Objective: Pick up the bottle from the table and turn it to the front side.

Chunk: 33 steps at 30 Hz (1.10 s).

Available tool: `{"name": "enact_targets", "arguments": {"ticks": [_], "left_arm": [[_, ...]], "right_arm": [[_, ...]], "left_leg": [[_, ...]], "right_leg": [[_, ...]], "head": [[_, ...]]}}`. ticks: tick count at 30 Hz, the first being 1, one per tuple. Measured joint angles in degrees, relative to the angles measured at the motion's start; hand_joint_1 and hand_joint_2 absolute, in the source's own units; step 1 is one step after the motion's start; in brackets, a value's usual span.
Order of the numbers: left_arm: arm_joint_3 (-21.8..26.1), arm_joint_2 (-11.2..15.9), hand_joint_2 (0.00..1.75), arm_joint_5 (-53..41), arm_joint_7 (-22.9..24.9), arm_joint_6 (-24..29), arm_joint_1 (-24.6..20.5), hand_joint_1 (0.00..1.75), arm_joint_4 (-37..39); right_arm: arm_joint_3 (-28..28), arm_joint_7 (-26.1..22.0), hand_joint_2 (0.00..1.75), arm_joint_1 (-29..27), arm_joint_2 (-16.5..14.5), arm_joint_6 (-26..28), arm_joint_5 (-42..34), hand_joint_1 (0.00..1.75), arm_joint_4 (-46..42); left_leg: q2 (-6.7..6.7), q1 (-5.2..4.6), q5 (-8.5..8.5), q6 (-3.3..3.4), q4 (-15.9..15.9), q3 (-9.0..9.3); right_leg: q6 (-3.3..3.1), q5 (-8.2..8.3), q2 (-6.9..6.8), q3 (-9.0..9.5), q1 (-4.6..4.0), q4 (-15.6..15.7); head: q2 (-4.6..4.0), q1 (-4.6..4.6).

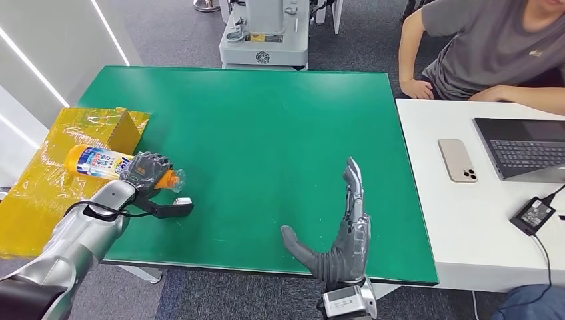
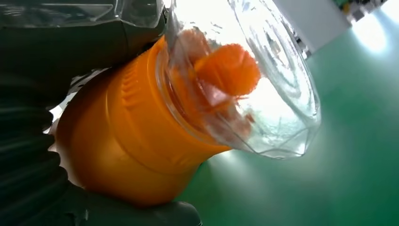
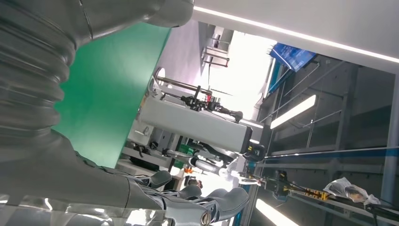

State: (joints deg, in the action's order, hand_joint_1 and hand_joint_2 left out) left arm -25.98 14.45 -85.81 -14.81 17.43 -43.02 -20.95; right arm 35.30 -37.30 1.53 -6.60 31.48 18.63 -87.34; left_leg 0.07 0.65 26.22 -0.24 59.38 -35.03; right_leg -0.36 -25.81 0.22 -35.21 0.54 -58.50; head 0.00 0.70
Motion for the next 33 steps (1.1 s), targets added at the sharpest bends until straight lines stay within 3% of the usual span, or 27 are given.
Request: {"name": "enact_targets", "arguments": {"ticks": [18, 19, 22, 23, 33], "left_arm": [[-1.8, 0.2, 1.75, -0.1, 1.1, -3.0, -0.6, 1.75, 2.9], [-1.8, 0.2, 1.75, -0.1, 1.1, -3.4, -0.8, 1.65, 2.9], [-1.8, 0.0, 1.75, -0.1, 1.2, -5.0, -1.3, 0.34, 3.0], [-1.8, -0.1, 1.75, 0.0, 1.3, -5.6, -1.5, 0.00, 3.0], [-1.8, -0.5, 1.75, 0.3, 2.4, -10.4, -2.7, 0.00, 3.4]], "right_arm": [[0.0, 0.0, 1.75, 0.0, 0.0, 0.3, 0.9, 0.00, -0.4], [0.0, 0.0, 1.75, 0.0, 0.0, 0.3, 1.1, 0.00, -0.5], [0.1, 0.3, 1.75, 0.2, 0.0, 0.3, 1.4, 0.00, -0.8], [0.2, 0.3, 1.75, 0.3, 0.0, 0.3, 1.6, 0.00, -0.9], [0.3, 0.6, 1.75, 0.7, 0.0, 0.5, 2.0, 0.00, -1.1]], "left_leg": [[-0.02, 0.00, 0.00, 0.00, 0.0, 0.00], [-0.02, 0.00, 0.00, 0.00, 0.0, 0.00], [-0.01, 0.00, 0.00, 0.00, 0.0, 0.00], [-0.02, 0.00, 0.00, 0.00, 0.0, -0.01], [-0.03, 0.00, 0.00, 0.00, 0.0, -0.01]], "right_leg": [[0.00, 0.00, -0.01, 0.00, 0.00, 0.0], [0.00, 0.00, -0.01, 0.00, 0.00, 0.0], [0.00, 0.00, -0.01, 0.00, 0.00, 0.0], [0.00, 0.00, -0.01, 0.00, 0.00, 0.0], [0.00, 0.00, -0.03, 0.02, 0.00, 0.0]], "head": [[0.00, 0.01], [0.00, 0.01], [0.00, 0.00], [0.00, 0.00], [0.00, 0.00]]}}
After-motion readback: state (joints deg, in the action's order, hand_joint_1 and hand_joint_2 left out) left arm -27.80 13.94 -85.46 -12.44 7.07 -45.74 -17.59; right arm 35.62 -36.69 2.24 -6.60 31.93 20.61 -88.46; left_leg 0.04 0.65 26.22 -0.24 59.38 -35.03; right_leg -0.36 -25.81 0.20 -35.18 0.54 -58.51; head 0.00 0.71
